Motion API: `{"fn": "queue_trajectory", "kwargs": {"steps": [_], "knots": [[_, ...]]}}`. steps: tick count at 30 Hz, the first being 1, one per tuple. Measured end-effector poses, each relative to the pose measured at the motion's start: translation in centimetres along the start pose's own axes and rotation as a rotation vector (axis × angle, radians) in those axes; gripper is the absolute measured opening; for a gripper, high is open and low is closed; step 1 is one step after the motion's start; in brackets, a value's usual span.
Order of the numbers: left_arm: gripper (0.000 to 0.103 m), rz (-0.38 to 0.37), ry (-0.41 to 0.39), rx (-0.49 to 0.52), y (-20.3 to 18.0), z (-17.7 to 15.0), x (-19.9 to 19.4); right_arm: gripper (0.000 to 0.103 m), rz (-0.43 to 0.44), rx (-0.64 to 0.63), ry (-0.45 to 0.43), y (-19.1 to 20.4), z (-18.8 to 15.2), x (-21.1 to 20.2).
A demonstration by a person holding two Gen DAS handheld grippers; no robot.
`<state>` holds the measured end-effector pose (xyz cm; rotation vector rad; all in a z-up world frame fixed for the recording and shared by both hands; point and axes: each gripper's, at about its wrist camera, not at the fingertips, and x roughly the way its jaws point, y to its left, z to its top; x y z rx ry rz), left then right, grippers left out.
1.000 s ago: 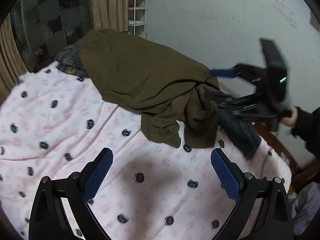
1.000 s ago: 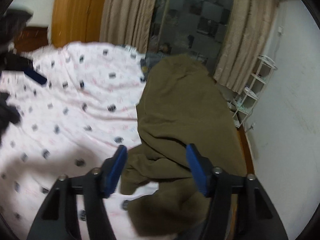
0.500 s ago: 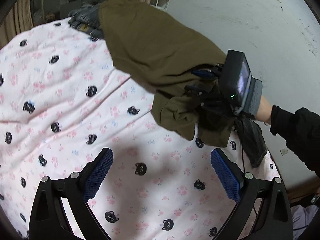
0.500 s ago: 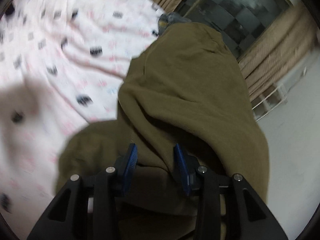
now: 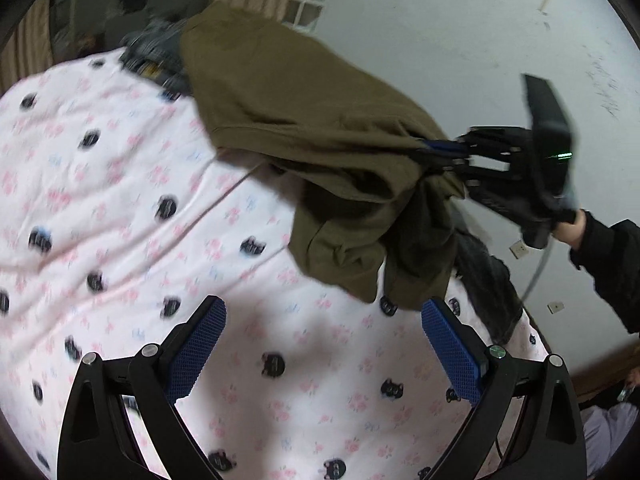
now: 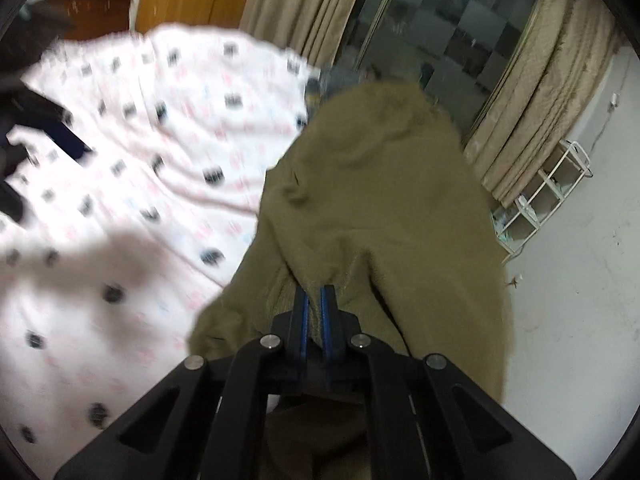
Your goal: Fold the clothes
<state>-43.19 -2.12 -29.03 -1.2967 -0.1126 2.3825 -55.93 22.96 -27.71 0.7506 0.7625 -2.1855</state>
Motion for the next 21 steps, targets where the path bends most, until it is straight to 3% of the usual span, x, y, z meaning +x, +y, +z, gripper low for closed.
{"fn": "queue_trajectory", "kwargs": {"steps": [10,14,19,21], "knots": [[0.097,0.041,-0.045,0.147,-1.6,5.8,2.0,0.006,0.067,0.113,-0.114,-3.3,-1.3,-12.7],[0.097,-0.065,-0.04,0.175,-2.5,7.2,3.3,0.006,0.071,0.138,-0.096,-3.0,-3.2,-16.2],[0.097,-0.176,0.029,0.223,-5.3,8.1,6.7,0.006,0.092,0.161,-0.07,-1.9,-5.7,-18.6],[0.097,-0.189,0.048,0.234,-6.1,8.1,8.3,0.006,0.1,0.183,-0.072,-1.6,-6.7,-19.6]]}}
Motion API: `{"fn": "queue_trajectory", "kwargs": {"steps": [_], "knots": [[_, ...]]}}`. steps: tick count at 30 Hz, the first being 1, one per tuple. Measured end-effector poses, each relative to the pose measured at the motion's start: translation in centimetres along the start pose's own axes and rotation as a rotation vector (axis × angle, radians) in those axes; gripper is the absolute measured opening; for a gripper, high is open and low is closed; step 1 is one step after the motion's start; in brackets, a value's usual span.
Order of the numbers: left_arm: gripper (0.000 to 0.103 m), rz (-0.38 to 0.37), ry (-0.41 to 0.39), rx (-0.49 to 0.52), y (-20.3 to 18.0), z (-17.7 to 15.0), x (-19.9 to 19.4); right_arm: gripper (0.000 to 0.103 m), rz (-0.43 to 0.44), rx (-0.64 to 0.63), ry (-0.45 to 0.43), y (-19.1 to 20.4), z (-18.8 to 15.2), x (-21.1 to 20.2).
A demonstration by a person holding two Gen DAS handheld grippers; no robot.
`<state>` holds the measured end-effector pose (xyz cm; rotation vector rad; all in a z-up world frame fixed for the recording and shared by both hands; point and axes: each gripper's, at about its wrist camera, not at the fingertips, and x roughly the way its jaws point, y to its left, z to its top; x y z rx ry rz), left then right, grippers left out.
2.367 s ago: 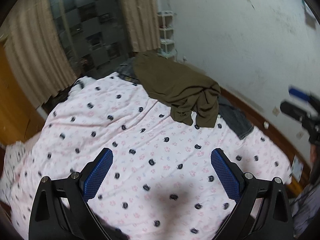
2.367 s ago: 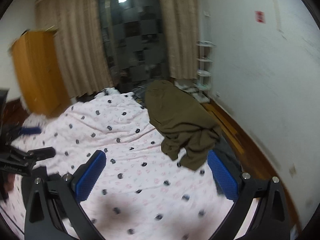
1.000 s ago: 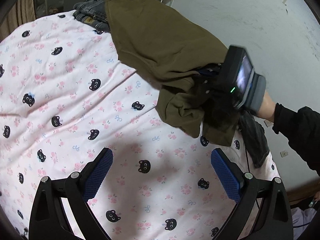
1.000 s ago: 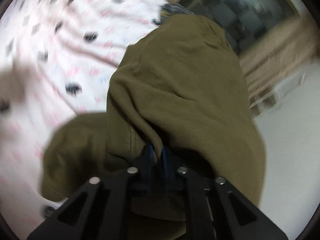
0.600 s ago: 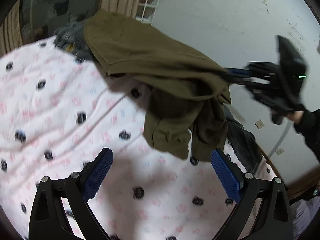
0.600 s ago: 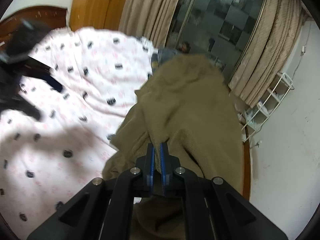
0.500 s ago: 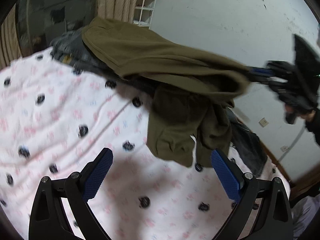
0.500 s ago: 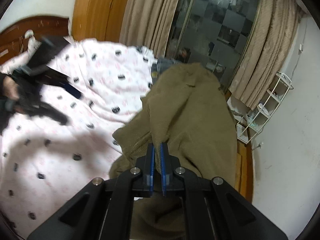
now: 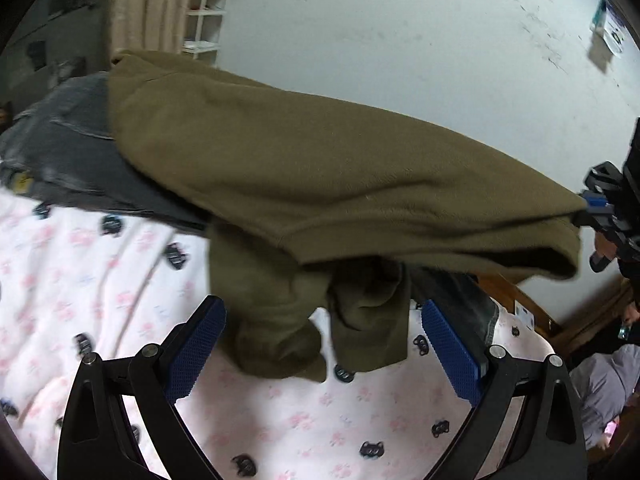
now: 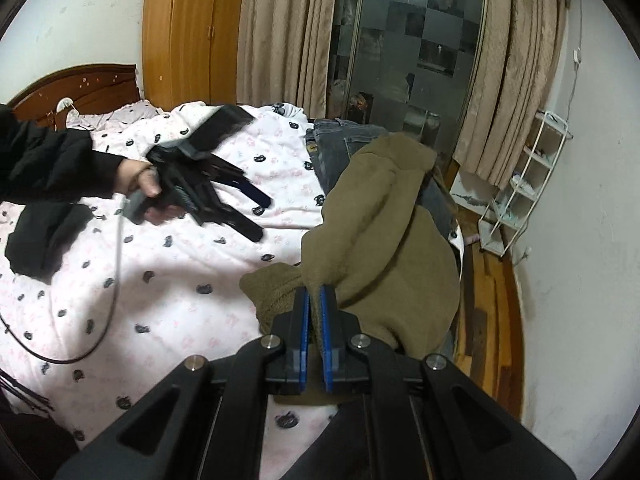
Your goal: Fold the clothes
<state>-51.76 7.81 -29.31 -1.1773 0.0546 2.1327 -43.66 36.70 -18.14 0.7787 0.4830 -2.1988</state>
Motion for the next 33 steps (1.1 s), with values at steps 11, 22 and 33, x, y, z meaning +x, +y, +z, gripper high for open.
{"fn": "queue_trajectory", "kwargs": {"steps": [11,22,33], "knots": [[0.097,-0.107,0.014,-0.102,0.2,2.3,9.1,0.006,-0.07,0.085,0.053,-2.4,-6.6,0.0],[0.077,-0.043,0.029,-0.155,0.4,4.9,14.8,0.006,-0.099,0.148,0.071,-4.6,-10.9,2.1],[0.005,-0.013,-0.08,-0.247,1.2,5.2,10.9,0.006,-0.183,0.151,0.01,-4.2,-8.9,1.7]]}}
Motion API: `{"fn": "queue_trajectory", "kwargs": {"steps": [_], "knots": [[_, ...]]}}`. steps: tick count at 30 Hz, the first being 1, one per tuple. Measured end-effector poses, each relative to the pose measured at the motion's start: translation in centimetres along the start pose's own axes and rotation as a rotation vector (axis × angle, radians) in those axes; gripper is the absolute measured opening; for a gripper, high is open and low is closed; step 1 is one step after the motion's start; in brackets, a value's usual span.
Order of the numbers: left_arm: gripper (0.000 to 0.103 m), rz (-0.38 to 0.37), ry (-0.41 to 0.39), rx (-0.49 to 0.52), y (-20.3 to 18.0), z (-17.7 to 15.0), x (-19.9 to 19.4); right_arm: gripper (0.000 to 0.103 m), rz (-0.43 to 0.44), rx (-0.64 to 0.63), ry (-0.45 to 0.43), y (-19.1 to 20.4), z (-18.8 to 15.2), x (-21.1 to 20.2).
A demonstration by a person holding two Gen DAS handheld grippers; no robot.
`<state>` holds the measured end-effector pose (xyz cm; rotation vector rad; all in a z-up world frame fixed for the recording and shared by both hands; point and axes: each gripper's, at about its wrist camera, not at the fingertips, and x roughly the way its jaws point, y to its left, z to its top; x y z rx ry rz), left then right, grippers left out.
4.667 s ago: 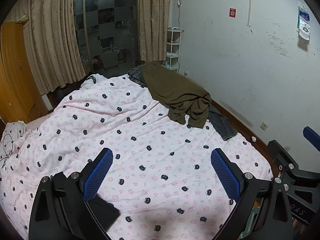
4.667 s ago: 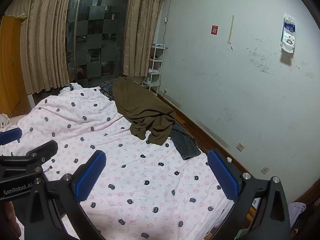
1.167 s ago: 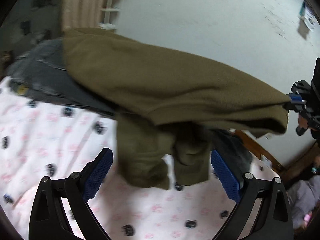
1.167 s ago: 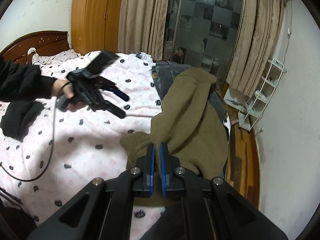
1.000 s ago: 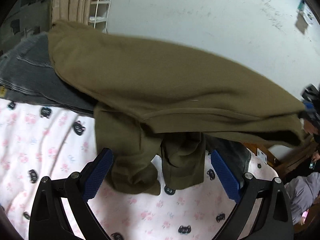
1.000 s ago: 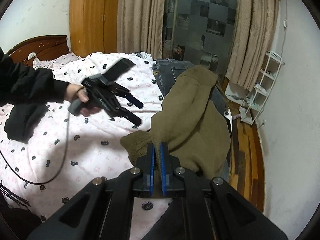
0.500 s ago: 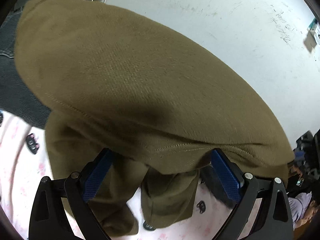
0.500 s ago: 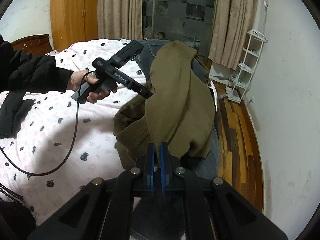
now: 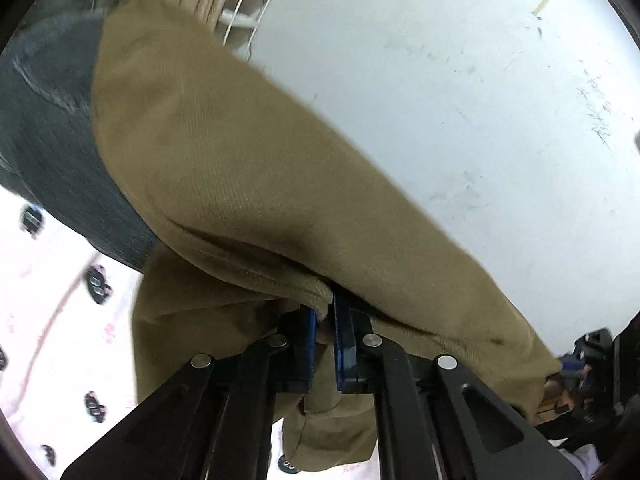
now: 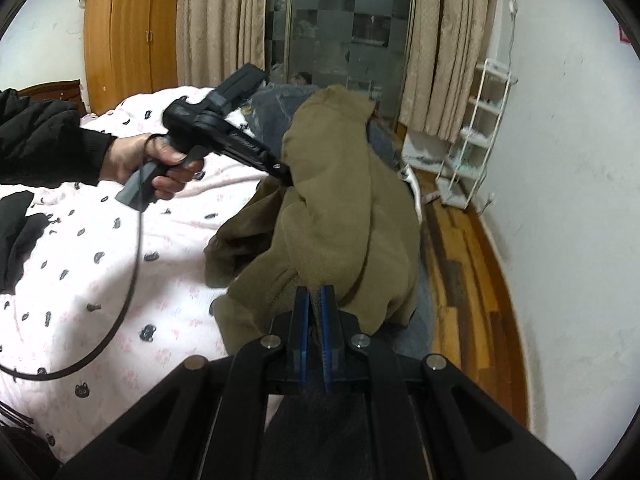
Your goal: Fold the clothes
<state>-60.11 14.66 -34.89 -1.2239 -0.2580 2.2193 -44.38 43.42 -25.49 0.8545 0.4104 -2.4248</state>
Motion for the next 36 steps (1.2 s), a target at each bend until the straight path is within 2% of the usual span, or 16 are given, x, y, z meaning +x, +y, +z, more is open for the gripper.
{"fn": "queue_trajectory", "kwargs": {"steps": [7,8,10,13,16,17,18,19,20,22,24,29,31,34,35,36], "knots": [[0.005,-0.042,-0.167,0.017,-2.5,0.4,-8.0,0.005,-0.093,0.022,-0.101,0.6,3.5,-4.9],[0.005,-0.041,-0.188,0.02,-2.5,0.4,-9.6,0.0,-0.105,0.018,-0.123,0.9,4.2,-5.8],[0.004,-0.041,-0.232,0.021,-2.5,0.3,-13.1,0.0,-0.127,0.022,-0.188,1.7,6.0,-8.2],[0.004,-0.047,-0.285,0.016,-2.6,-0.4,-17.9,0.0,-0.137,0.01,-0.23,3.2,8.8,-11.1],[0.004,-0.021,-0.289,0.033,-3.2,-1.1,-20.0,0.003,-0.195,-0.058,-0.154,5.2,9.8,-11.2],[0.004,-0.012,-0.285,0.035,-3.0,-1.3,-20.5,0.021,-0.215,-0.077,-0.135,6.2,9.0,-10.7],[0.004,-0.006,-0.282,0.035,-2.9,-1.6,-20.9,0.065,-0.232,-0.095,-0.118,7.2,8.1,-10.1],[0.004,0.002,-0.278,0.039,-2.8,-1.8,-21.0,0.088,-0.236,-0.088,-0.116,8.2,7.1,-9.6],[0.004,0.007,-0.277,0.042,-2.9,-1.9,-21.4,0.102,-0.228,-0.077,-0.132,9.3,5.8,-8.9],[0.004,0.011,-0.276,0.044,-3.4,-1.8,-22.4,0.101,-0.211,-0.061,-0.153,11.3,3.5,-7.0],[0.004,0.005,-0.273,0.042,-4.3,-1.8,-23.2,0.101,-0.225,-0.081,-0.128,13.0,1.6,-3.7],[0.004,-0.03,-0.276,0.05,-5.3,-1.1,-23.2,0.101,-0.285,-0.269,-0.052,17.3,-2.5,6.8],[0.004,-0.044,-0.275,0.07,-5.7,-0.6,-23.2,0.1,-0.337,-0.336,-0.04,18.5,-3.3,10.4],[0.004,-0.055,-0.27,0.091,-5.9,-0.2,-23.1,0.1,-0.477,-0.399,-0.053,18.7,-3.9,14.9],[0.004,-0.059,-0.269,0.093,-5.8,-0.1,-23.1,0.098,-0.509,-0.405,-0.056,18.5,-3.7,16.0],[0.004,-0.062,-0.268,0.092,-5.7,-0.1,-23.1,0.09,-0.54,-0.409,-0.059,18.3,-3.5,17.1]]}}
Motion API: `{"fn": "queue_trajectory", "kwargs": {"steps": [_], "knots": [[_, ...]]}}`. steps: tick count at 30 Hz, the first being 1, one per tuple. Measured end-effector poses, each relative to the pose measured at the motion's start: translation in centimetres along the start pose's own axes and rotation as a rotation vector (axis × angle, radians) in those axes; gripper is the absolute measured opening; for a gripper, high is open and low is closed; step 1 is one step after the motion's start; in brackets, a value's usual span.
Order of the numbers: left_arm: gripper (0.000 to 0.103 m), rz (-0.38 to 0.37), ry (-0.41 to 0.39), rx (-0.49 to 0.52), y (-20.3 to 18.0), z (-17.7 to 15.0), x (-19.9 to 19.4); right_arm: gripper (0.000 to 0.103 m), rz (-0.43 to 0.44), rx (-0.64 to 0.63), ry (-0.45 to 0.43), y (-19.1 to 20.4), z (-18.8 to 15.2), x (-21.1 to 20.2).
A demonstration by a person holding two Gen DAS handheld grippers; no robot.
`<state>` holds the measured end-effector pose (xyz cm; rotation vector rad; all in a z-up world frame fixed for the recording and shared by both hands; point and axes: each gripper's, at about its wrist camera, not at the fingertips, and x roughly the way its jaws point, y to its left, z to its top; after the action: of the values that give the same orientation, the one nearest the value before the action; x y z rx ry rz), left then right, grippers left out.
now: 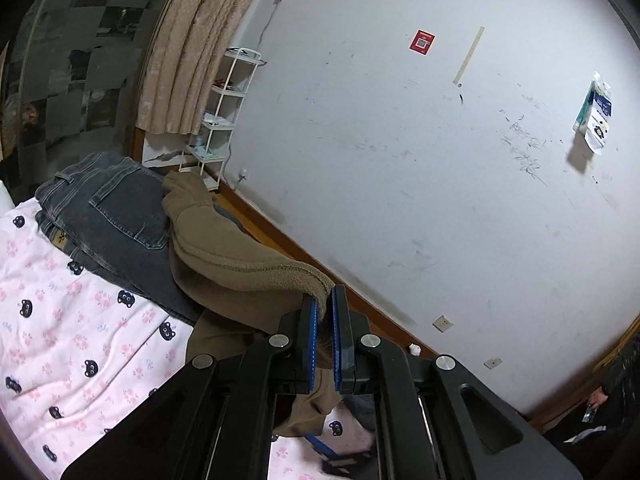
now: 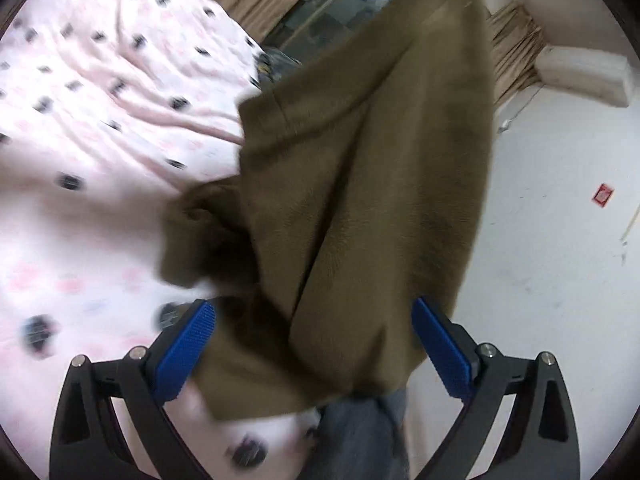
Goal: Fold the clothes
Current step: 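Hold the sweatshirt up with both grippers and shake it open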
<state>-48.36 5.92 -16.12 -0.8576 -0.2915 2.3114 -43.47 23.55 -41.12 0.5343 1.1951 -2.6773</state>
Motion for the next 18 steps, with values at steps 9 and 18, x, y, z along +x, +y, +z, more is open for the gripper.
{"fn": "queue_trajectory", "kwargs": {"steps": [9,18], "knots": [[0.004,0.036,-0.047,-0.092,2.6,-1.3,-2.2,0.007,0.104,0.17,0.029,-6.1,2.1,0.7],[0.004,0.085,-0.208,-0.252,3.3,-3.6,-10.4,0.006,0.188,0.267,-0.072,-16.7,6.7,-10.5]]}}
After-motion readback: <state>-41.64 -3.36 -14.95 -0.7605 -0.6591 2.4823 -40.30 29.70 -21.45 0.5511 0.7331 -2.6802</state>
